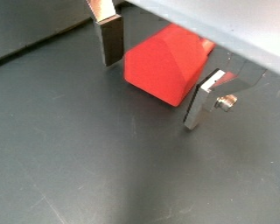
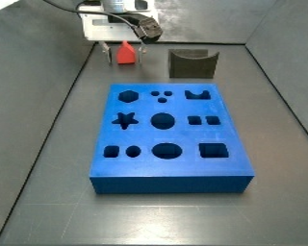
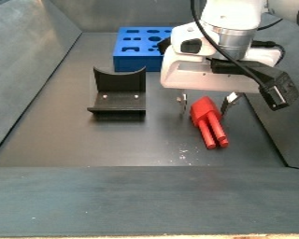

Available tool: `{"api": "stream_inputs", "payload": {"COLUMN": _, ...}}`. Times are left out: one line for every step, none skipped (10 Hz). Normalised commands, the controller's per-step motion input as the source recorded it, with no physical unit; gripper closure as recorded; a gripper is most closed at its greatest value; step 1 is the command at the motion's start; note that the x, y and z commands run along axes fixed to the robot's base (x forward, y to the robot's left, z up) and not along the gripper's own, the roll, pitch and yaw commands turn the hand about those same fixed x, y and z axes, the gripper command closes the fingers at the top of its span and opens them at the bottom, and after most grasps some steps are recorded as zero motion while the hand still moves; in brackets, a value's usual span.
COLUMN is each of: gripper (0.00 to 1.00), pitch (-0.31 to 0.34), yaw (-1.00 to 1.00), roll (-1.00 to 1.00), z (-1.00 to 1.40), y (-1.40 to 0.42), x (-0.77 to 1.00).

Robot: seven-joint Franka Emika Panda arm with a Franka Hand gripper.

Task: Pick up the 3 prong object. Move up. Rotate the 3 prong object. Place the 3 prong object on the fixture. Regrasp the 3 prong object. Move to above the board. Insert the 3 prong object.
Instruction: Rotate the 3 prong object, then move up.

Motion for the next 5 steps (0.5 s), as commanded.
{"api": "stream_inputs", "payload": {"gripper": 0.0, "pitch": -0.166, "yaw": 0.02, "roll": -0.15, "z": -0.2, "y": 0.01, "x": 0.02}}
{"api": "stream_inputs", "payload": {"gripper": 1.0, "pitch": 0.0, "yaw": 0.0, "roll": 0.0, "z": 0.0, "y": 0.0, "x": 0.0}}
{"api": "stream_inputs", "payload": {"gripper": 1.0, "pitch": 0.0, "yaw": 0.0, "roll": 0.0, "z": 1.0, "y": 0.0, "x": 0.0}}
{"api": "stream_inputs", "payload": {"gripper": 1.0, "pitch": 0.014, "yaw": 0.0, "roll": 0.0, "z": 1.0, "y": 0.0, "x": -0.01}}
{"api": "stream_inputs", "payload": {"gripper": 1.0, "pitch": 0.041, "yaw": 0.0, "roll": 0.01, "z": 1.0, "y": 0.0, "x": -0.03}}
